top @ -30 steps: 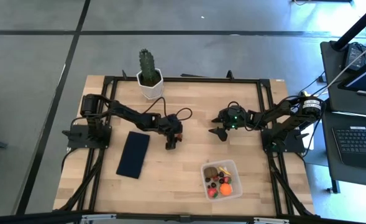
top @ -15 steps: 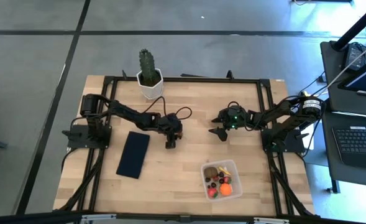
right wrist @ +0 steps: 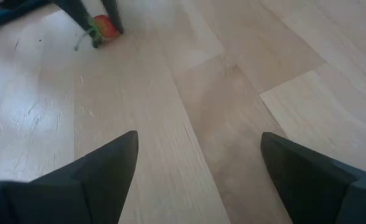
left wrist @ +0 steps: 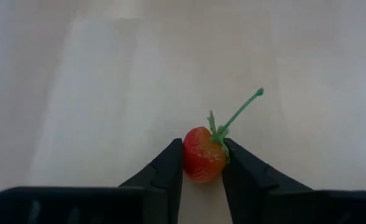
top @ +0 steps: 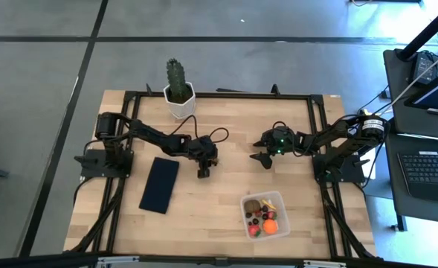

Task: Pick and placing Produce into tupperware
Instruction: Put the strawberry into the transparent bin

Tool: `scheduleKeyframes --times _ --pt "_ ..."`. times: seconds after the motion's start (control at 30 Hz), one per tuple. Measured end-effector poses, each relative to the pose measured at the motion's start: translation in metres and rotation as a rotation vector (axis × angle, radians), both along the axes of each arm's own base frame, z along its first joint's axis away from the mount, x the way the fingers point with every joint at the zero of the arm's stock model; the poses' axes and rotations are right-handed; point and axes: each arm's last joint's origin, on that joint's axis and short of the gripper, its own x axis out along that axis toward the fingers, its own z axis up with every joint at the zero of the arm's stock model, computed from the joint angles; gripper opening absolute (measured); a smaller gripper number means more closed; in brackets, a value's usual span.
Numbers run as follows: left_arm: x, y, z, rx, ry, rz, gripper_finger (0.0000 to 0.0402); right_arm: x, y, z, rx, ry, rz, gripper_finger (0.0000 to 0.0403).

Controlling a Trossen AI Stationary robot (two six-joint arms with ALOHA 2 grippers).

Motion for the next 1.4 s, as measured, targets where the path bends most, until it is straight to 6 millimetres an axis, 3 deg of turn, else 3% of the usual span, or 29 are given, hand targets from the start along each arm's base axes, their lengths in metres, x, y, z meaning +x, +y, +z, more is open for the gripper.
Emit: scheduleKeyframes --times 0.1,0.3,0.47,0.77,1.0,1.2,1.4 --pt "-0.004 -0.003 0.011 -0.075 -0.013 -0.024 0.0083 0.0 0.0 0.0 0.0 0.0 0.0 0.0339" --pt "0.006 -0.01 0.066 -0.226 -0.248 -0.132 0.0078 0.0 0.0 0.0 0.0 0.0 0.0 0.0339" --pt "0.022 -0.029 0.105 -0.287 -0.463 -0.318 0.0091 0.0 0.0 0.0 0.0 -0.001 0.0 0.0339" --pt "0.053 -0.082 0.144 -0.057 -0.667 -0.455 0.0077 0.0 0.0 0.0 -0.001 -0.003 0.001 0.0339" --pt "0.083 -0.12 0.137 0.06 -0.75 -0.461 0.0088 0.0 0.0 0.0 0.004 -0.003 -0.001 0.0339" --pt "0.123 -0.143 0.105 0.071 -0.724 -0.483 0.0077 0.0 0.0 0.0 0.015 -0.003 -0.009 0.0339" --pt "0.151 -0.15 0.067 0.016 -0.644 -0.465 0.0091 0.0 0.0 -0.001 0.03 0.005 -0.017 0.0339"
